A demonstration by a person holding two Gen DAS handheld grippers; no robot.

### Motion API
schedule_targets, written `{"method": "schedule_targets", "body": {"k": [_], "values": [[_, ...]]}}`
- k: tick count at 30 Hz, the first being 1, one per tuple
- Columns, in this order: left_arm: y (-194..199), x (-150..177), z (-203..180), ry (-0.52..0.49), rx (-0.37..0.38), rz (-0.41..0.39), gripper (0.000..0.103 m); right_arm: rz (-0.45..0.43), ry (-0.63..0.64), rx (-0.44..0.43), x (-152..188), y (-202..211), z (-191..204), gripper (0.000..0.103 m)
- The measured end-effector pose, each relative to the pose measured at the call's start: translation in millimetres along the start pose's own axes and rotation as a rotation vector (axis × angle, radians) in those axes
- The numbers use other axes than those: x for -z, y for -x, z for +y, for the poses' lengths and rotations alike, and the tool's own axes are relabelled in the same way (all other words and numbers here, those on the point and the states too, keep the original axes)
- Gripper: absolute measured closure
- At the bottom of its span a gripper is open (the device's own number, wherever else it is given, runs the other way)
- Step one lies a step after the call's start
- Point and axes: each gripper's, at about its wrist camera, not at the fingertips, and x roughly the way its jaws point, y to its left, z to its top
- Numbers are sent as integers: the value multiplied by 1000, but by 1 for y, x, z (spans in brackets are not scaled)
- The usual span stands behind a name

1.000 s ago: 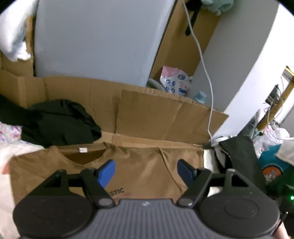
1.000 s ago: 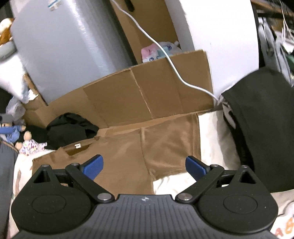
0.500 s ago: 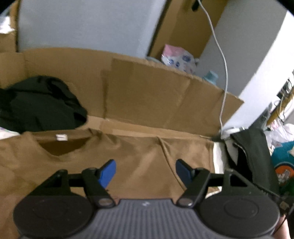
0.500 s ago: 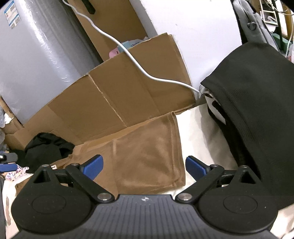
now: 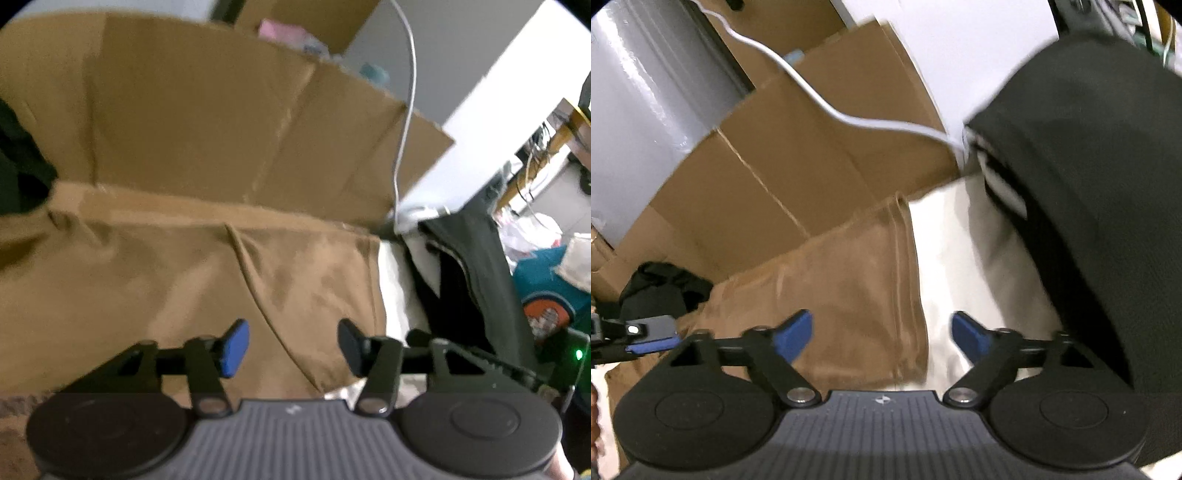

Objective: Fold clothes

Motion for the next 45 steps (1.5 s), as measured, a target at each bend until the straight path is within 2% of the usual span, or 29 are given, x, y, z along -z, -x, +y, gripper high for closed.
{"method": "schedule_targets", "body": {"k": [1, 3, 5, 17, 19, 21, 22, 26, 30, 38, 42, 45], "values": [[-4, 2, 0, -4, 1, 17, 80, 16, -15, -3, 3, -2, -4, 35], [-15, 10, 1, 2, 3, 57, 84, 50, -14, 6, 9, -7, -8, 51], [-21, 15, 2, 17, 15, 71, 84, 71, -19, 12, 14, -10, -10, 57], [-53, 32, -5, 9, 24, 141, 85, 104, -219, -65, 23, -17, -22, 57], [-57, 34, -6, 4, 23, 155, 85, 107, -211, -69, 22, -25, -21, 66], [-59, 35, -5, 6, 21, 162, 85, 101, -195, -61, 23, -31, -20, 92], [-60, 35, -5, 11, 22, 162, 85, 100, -202, -71, 23, -33, -21, 96], [-66, 37, -4, 4, 12, 172, 87, 49, -192, -98, 19, -27, -20, 99], [-70, 38, -4, 12, 12, 178, 87, -40, -205, -132, 12, -12, -21, 99], [-75, 37, -9, -5, -10, 192, 86, -92, -172, -220, 9, -7, -10, 99], [-78, 39, -3, 19, -19, 191, 97, -93, -130, -305, 7, -5, 3, 99], [-79, 40, -1, 30, -14, 187, 97, -81, -54, -372, 8, -3, 17, 99]]}}
